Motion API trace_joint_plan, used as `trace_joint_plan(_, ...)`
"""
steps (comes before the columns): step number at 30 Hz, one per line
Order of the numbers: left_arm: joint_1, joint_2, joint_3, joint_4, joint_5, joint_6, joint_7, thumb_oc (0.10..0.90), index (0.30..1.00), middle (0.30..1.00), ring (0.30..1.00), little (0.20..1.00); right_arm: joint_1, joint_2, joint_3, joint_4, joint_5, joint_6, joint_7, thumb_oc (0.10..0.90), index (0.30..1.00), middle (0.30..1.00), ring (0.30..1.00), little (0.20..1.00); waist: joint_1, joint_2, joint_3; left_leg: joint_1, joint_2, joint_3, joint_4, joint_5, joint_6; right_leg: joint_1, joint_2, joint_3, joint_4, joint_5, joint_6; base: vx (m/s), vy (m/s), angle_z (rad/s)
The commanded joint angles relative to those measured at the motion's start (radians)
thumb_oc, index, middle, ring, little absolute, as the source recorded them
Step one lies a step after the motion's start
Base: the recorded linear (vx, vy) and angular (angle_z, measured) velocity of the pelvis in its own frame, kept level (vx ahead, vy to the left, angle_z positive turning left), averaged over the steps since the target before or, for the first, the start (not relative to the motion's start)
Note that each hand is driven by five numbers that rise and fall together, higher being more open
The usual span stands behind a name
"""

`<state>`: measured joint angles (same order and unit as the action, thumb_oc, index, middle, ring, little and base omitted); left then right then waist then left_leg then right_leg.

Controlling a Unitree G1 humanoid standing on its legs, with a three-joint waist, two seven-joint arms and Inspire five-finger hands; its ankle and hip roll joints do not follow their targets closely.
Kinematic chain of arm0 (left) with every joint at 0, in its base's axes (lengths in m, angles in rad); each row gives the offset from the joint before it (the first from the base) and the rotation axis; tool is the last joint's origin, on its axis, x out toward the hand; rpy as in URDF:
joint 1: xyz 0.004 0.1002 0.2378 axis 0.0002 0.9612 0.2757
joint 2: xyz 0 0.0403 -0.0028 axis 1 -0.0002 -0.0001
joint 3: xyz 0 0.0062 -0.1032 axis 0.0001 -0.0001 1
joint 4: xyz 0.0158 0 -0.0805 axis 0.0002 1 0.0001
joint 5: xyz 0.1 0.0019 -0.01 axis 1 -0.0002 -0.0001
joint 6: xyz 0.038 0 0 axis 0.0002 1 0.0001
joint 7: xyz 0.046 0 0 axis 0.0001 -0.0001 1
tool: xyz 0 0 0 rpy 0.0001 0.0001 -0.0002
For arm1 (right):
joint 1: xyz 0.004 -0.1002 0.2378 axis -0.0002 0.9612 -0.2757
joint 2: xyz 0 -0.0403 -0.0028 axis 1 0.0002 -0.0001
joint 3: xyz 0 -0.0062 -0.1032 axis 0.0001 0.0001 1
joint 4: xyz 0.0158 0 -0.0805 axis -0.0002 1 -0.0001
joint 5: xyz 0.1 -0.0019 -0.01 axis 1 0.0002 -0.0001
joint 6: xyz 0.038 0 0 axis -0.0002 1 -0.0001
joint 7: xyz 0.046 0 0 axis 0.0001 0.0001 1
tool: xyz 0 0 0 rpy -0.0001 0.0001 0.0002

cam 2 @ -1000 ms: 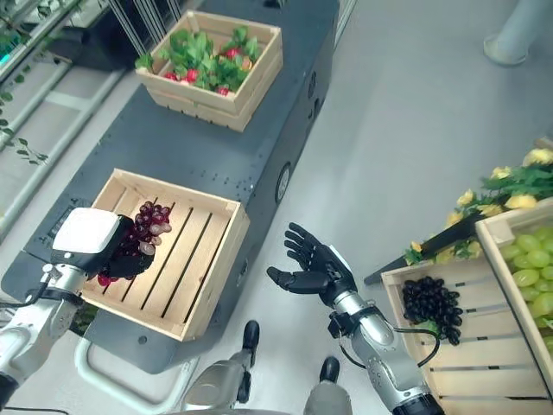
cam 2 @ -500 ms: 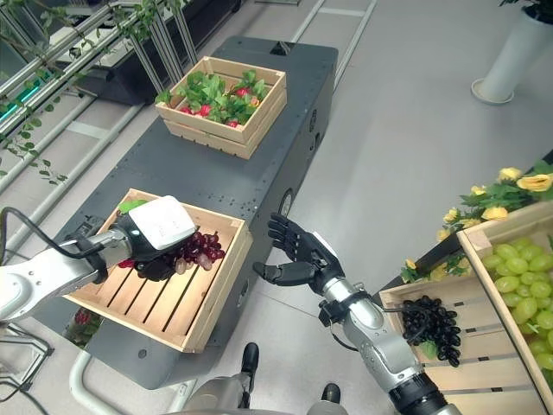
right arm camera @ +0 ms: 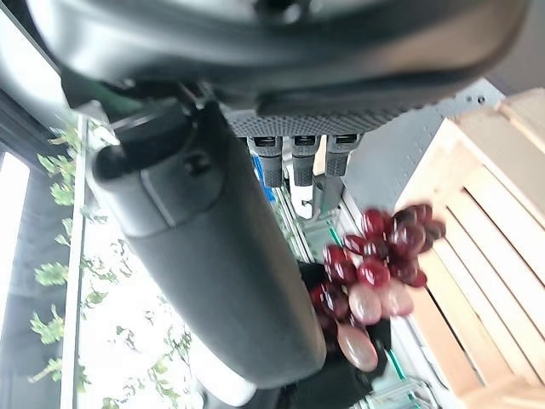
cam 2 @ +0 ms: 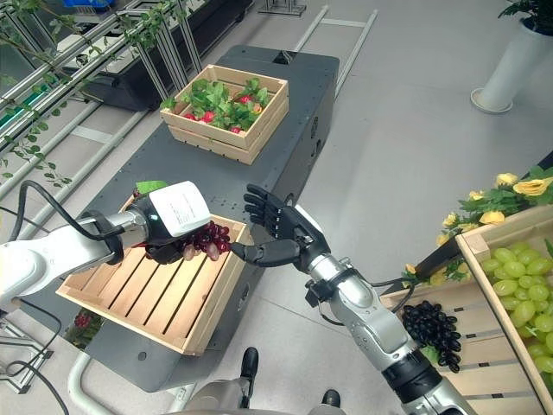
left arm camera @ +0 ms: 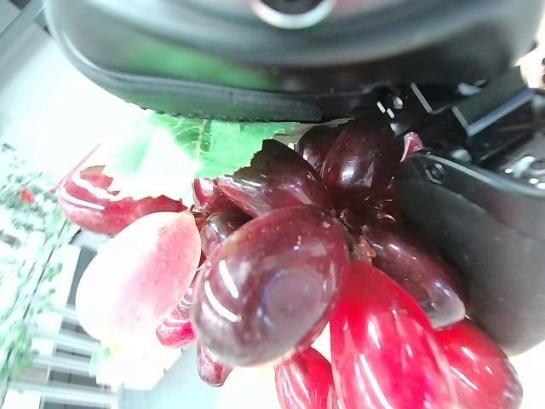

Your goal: Pick up the fruits from the basket on one side to the basket on the other side

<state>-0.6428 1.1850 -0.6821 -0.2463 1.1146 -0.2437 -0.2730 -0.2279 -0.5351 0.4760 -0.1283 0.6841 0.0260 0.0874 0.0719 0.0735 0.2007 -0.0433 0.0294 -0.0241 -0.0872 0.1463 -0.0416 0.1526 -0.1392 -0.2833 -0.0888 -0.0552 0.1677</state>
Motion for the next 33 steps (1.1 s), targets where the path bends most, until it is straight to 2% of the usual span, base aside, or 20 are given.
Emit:
trace_joint_plan(1, -0.162, -0.065, 0.043, 0.035, 0.069, 0.027, 0.011, 0.4, 0.3, 0.3, 0.3, 0.3, -0.066, 0.023, 0.008, -0.123, 0.022, -0.059, -0.003, 0.8, 0.9, 0.9, 0.9, 0.9, -0.014, -0.034, -0.139, 0.084, -0.078, 0.043, 0.0, -0.124, -0.001, -0.081, 0.047, 0.028, 0.002, 0.099, -0.038, 0.0, 0.0, 0.0)
trace_joint_plan(9, -0.174, -0.152, 0.038, 0.014, 0.153, -0.052, -0.031, 0.4, 0.3, 0.3, 0.3, 0.3, -0.09, 0.033, 0.021, -0.133, 0.018, -0.039, -0.008, 0.8, 0.9, 0.9, 0.9, 0.9, -0.023, -0.042, -0.156, 0.09, -0.078, 0.048, 0.0, -0.131, 0.003, -0.085, 0.045, 0.05, 0.002, 0.101, -0.033, 0.0, 0.0, 0.0)
trace_joint_plan(18, -0.164, -0.226, 0.071, -0.014, 0.201, -0.068, -0.049, 0.4, 0.3, 0.3, 0.3, 0.3, -0.093, 0.036, 0.035, -0.119, -0.004, -0.019, -0.009, 0.8, 0.9, 0.9, 0.9, 0.9, -0.031, -0.051, -0.169, 0.094, -0.073, 0.056, 0.0, -0.137, 0.005, -0.088, 0.047, 0.067, 0.002, 0.104, -0.03, 0.0, 0.0, 0.0)
trace_joint_plan(33, -0.128, -0.253, 0.134, -0.04, 0.248, -0.076, -0.026, 0.4, 0.3, 0.3, 0.3, 0.3, -0.068, 0.018, 0.039, -0.098, -0.057, 0.036, 0.039, 0.8, 0.9, 0.9, 0.9, 0.9, -0.036, -0.063, -0.181, 0.1, -0.07, 0.061, 0.0, -0.143, 0.009, -0.089, 0.046, 0.083, 0.002, 0.106, -0.026, 0.0, 0.0, 0.0)
